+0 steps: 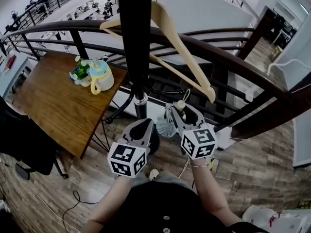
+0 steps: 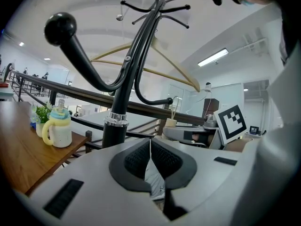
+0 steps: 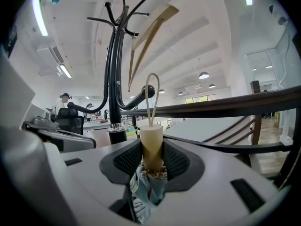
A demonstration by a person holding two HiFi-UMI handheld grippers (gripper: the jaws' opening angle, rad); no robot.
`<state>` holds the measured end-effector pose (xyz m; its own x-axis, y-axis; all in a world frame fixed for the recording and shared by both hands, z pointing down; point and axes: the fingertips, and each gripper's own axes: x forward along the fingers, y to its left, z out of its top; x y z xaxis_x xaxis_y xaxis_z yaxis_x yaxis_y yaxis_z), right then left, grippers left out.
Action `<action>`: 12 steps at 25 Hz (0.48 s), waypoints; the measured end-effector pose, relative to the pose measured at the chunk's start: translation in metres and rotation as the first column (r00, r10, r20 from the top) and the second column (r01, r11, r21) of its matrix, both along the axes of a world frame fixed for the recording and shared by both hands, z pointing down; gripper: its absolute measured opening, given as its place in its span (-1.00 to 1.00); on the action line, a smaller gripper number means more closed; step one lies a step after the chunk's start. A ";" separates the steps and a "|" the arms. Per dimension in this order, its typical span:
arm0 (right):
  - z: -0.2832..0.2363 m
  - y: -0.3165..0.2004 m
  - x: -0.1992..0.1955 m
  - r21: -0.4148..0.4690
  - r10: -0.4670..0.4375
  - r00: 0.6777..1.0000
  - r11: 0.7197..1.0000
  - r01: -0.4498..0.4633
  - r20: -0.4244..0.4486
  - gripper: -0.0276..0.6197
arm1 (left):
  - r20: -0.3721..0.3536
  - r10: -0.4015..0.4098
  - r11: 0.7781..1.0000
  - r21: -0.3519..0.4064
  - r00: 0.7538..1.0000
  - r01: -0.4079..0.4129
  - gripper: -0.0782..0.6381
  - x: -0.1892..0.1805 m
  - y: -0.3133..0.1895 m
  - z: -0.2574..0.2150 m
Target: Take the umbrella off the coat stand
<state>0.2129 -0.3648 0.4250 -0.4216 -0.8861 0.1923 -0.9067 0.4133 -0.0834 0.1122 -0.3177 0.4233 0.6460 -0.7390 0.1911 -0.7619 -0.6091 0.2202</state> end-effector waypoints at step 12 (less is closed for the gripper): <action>0.000 0.043 0.006 -0.021 0.029 0.999 0.999 -0.029 -0.015 -0.47 | -0.001 0.050 0.999 -0.016 0.999 -0.050 -0.73 0.001 0.008 0.008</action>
